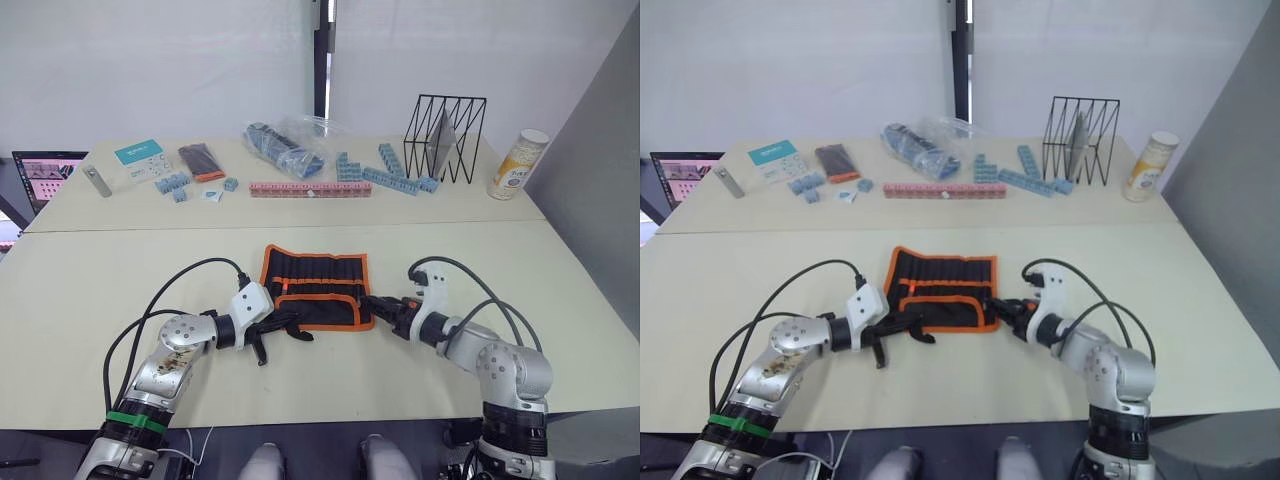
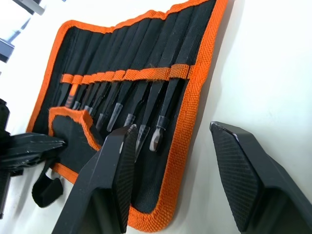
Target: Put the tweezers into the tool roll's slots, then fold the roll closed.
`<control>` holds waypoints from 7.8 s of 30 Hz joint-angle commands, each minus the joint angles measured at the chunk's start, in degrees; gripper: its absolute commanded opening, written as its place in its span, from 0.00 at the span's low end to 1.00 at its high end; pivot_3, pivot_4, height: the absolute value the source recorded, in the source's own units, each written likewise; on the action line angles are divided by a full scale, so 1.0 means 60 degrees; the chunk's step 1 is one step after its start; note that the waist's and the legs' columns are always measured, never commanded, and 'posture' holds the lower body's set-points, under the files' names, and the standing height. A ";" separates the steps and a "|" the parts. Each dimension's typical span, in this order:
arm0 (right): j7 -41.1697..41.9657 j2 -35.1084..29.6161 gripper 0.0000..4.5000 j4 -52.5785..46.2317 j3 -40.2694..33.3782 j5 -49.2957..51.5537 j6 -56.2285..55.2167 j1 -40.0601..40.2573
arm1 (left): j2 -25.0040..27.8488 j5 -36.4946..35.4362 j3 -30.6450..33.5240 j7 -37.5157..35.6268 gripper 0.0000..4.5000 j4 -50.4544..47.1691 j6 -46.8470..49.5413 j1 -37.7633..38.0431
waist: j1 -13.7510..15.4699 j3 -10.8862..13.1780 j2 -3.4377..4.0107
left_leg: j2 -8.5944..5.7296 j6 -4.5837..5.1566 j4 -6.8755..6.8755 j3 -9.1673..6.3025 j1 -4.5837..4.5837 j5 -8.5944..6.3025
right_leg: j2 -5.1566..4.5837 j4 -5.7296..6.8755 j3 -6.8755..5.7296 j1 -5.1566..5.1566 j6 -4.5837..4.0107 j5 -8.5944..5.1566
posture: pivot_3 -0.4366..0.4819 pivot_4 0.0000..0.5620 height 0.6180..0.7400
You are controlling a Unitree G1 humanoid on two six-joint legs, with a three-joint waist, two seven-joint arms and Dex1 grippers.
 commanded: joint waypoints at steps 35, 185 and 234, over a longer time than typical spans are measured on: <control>-0.1689 0.1061 0.00 -0.0398 -0.0716 0.2659 0.0733 -0.1285 | 0.3149 -0.3896 0.3804 -0.1951 0.00 -0.2905 0.2772 0.1967 | -0.0185 0.0040 0.0013 | 0.0034 0.0004 -0.0031 0.0067 -0.0090 0.0001 | 0.0002 0.0029 0.0018 -0.0171 -0.0044 0.0033 | 0.48 0.27 0.97; 0.1578 0.0163 0.00 0.2151 0.3680 -0.2899 -0.4776 -0.2295 | -0.0255 -0.2903 0.0068 0.1694 0.00 -0.0222 0.7586 -0.2493 | -0.0159 0.0033 -0.0008 | 0.0160 -0.0010 0.0000 0.0100 -0.0039 0.0010 | 0.0147 0.0043 0.0060 -0.0151 -0.0108 0.0107 | 0.48 0.27 0.97; 0.2252 0.0786 0.00 0.6754 0.5276 -0.5054 -0.6294 -0.3893 | 0.0358 -0.0873 -0.0741 -0.1731 0.01 0.2065 0.2407 -0.1895 | -0.0470 0.0027 -0.0004 | 0.0165 -0.0017 -0.0071 0.0128 0.0105 0.0013 | 0.0165 0.0027 0.0117 -0.0056 -0.0109 0.0101 | 0.48 0.27 0.97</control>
